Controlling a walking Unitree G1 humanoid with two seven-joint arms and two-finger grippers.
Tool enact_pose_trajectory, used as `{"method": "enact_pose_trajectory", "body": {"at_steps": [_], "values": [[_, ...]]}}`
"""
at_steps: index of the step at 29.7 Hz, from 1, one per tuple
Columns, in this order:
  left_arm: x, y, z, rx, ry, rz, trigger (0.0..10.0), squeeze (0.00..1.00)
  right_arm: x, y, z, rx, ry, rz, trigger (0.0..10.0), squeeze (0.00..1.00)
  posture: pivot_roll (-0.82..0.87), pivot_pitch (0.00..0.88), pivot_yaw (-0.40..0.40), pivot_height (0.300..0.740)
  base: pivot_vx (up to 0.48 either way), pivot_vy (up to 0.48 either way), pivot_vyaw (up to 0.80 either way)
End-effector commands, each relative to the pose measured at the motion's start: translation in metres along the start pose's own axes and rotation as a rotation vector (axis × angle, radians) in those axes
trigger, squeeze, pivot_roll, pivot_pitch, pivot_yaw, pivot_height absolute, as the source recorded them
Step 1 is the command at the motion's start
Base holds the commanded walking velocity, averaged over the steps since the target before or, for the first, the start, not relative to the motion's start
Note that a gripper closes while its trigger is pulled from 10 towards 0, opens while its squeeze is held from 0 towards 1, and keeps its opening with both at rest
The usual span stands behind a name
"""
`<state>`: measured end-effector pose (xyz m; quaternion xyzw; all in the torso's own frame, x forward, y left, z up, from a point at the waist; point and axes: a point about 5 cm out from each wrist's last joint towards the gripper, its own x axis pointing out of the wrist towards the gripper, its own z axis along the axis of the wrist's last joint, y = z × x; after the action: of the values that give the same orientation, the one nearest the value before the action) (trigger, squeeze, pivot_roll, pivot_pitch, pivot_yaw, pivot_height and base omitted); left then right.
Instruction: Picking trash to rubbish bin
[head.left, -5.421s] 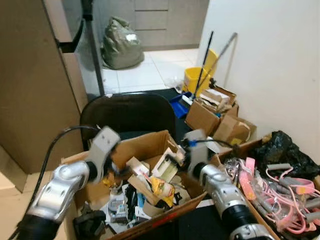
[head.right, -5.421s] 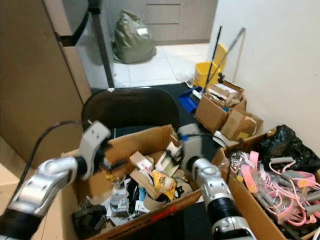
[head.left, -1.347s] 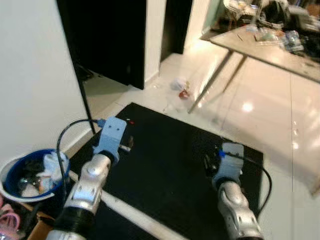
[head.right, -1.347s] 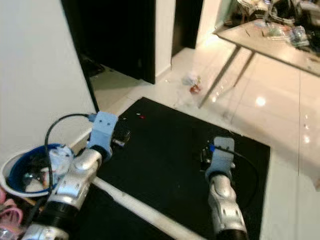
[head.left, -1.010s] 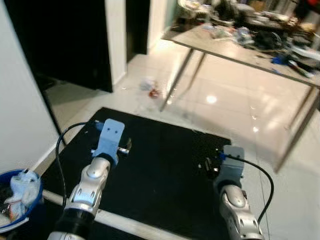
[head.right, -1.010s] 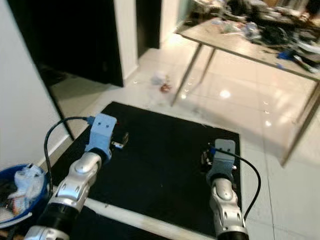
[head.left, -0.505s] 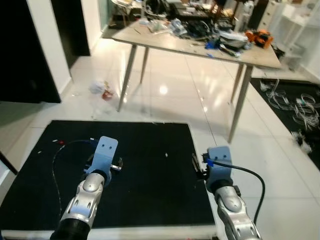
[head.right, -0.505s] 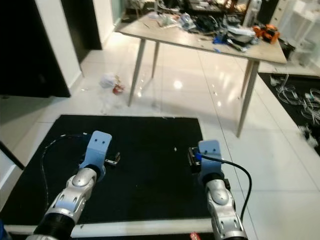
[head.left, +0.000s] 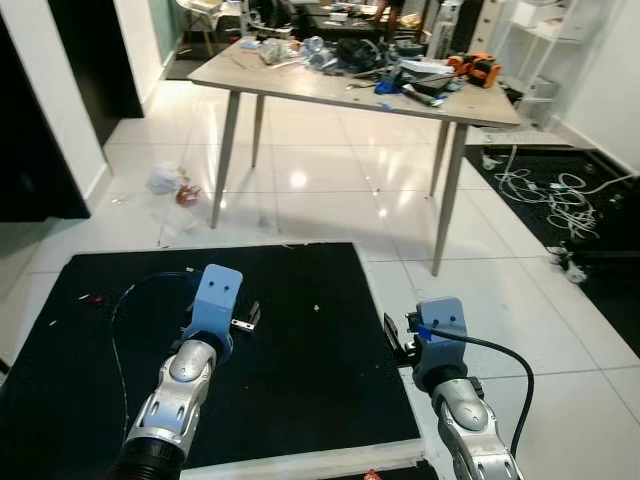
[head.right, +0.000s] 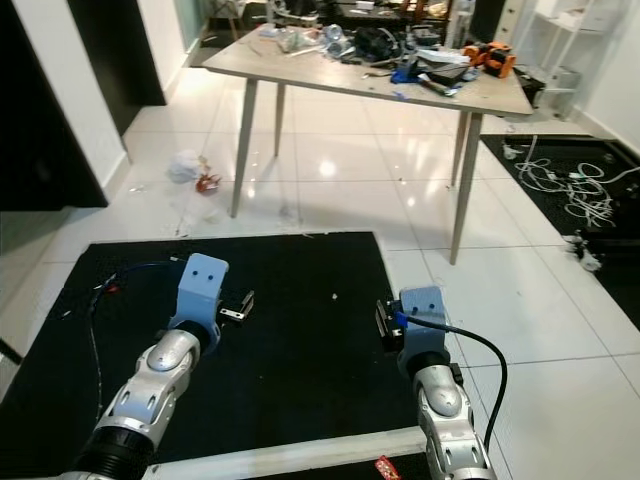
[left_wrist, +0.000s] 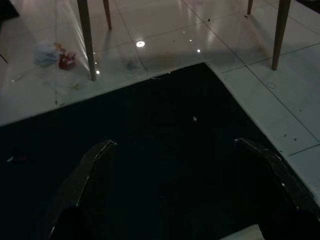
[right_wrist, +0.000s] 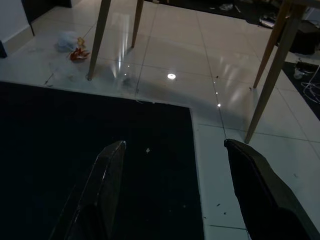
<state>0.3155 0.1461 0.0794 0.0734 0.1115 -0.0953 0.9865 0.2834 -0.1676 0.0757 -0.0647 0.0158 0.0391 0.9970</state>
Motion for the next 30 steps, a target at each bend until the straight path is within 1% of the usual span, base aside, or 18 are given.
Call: {"method": "enact_pose_trajectory", "body": {"at_steps": [1, 5, 9, 15, 30], "values": [[-0.001, -0.006, 0.002, -0.025, -0.014, -0.032, 10.0, 0.0, -0.001, -0.001, -0.004, 0.003, 0.01, 0.003, 10.0, 0.0, -0.09, 0.077, -0.024, 0.74, 0.274, 0.0, 0.0], [-0.002, -0.008, 0.006, -0.032, -0.041, -0.047, 10.0, 0.0, -0.001, 0.0, -0.006, 0.001, 0.016, 0.009, 10.0, 0.0, -0.08, 0.077, -0.025, 0.74, 0.319, 0.0, 0.0], [-0.001, -0.008, 0.008, -0.031, -0.048, -0.058, 10.0, 0.0, 0.0, 0.002, -0.006, 0.0, 0.022, 0.013, 10.0, 0.0, -0.08, 0.079, -0.023, 0.74, 0.407, 0.0, 0.0], [0.0, -0.009, 0.012, -0.029, -0.058, -0.069, 10.0, 0.0, 0.0, 0.001, -0.006, -0.002, 0.027, 0.001, 10.0, 0.0, -0.08, 0.081, -0.02, 0.74, 0.43, 0.0, 0.0], [0.0, -0.01, 0.015, -0.013, -0.063, -0.068, 10.0, 0.0, 0.0, 0.001, -0.008, -0.007, 0.032, 0.001, 10.0, 0.0, -0.09, 0.085, -0.022, 0.74, 0.431, 0.0, 0.0]]}}
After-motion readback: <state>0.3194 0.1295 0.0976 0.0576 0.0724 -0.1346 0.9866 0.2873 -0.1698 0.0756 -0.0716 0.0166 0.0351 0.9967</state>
